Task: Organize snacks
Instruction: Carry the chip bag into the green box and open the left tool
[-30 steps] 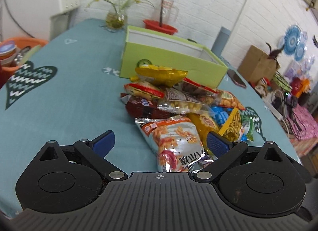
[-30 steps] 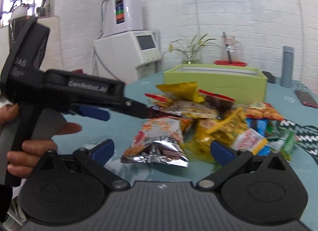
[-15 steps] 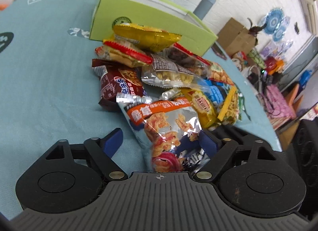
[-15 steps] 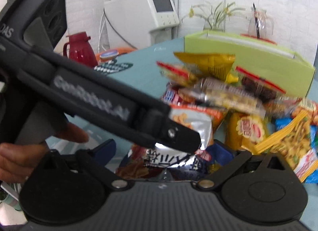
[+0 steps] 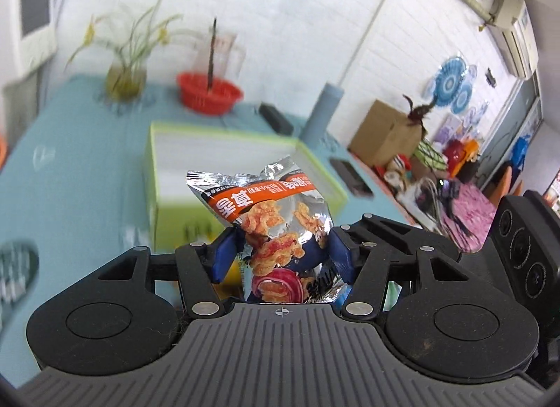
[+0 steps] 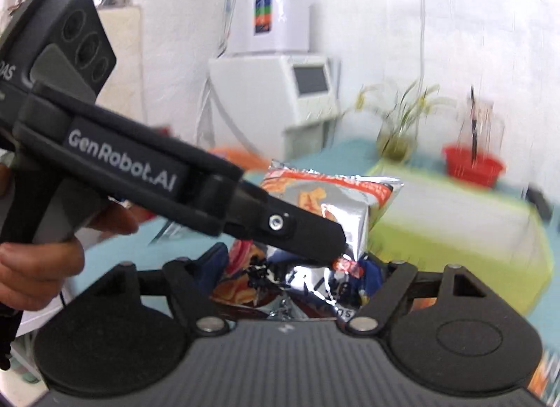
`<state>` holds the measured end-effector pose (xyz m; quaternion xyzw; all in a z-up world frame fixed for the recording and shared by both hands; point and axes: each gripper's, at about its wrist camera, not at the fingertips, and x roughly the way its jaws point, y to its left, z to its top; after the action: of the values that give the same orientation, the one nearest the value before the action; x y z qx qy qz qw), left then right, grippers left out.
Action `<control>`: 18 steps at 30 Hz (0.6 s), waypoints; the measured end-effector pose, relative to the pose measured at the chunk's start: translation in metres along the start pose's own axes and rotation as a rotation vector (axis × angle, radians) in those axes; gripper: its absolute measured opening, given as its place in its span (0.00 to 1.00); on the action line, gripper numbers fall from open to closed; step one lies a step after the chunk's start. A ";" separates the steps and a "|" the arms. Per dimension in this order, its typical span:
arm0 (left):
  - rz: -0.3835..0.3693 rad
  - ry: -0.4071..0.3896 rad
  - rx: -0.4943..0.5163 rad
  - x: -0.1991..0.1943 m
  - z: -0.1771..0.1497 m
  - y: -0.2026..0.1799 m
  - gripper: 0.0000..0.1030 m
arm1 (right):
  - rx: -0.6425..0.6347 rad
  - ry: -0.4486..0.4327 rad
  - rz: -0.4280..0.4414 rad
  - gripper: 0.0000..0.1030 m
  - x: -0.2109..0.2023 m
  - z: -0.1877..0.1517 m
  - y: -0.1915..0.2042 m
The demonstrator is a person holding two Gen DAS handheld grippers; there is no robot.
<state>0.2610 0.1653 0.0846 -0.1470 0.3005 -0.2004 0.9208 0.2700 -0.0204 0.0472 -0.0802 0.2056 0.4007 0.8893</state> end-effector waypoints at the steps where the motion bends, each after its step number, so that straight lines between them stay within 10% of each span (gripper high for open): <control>1: 0.002 0.001 0.011 0.020 0.021 0.007 0.39 | 0.009 0.003 -0.009 0.78 0.014 0.011 -0.016; 10: 0.083 0.162 -0.027 0.167 0.082 0.082 0.43 | 0.188 0.217 -0.024 0.78 0.145 0.024 -0.129; 13: 0.176 0.123 0.025 0.163 0.080 0.084 0.61 | 0.184 0.174 -0.060 0.88 0.128 0.014 -0.136; 18: 0.131 0.020 0.042 0.115 0.059 0.065 0.76 | 0.193 0.020 -0.079 0.91 0.050 -0.005 -0.136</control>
<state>0.4003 0.1786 0.0475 -0.1055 0.3145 -0.1474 0.9318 0.3994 -0.0791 0.0180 -0.0064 0.2487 0.3431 0.9058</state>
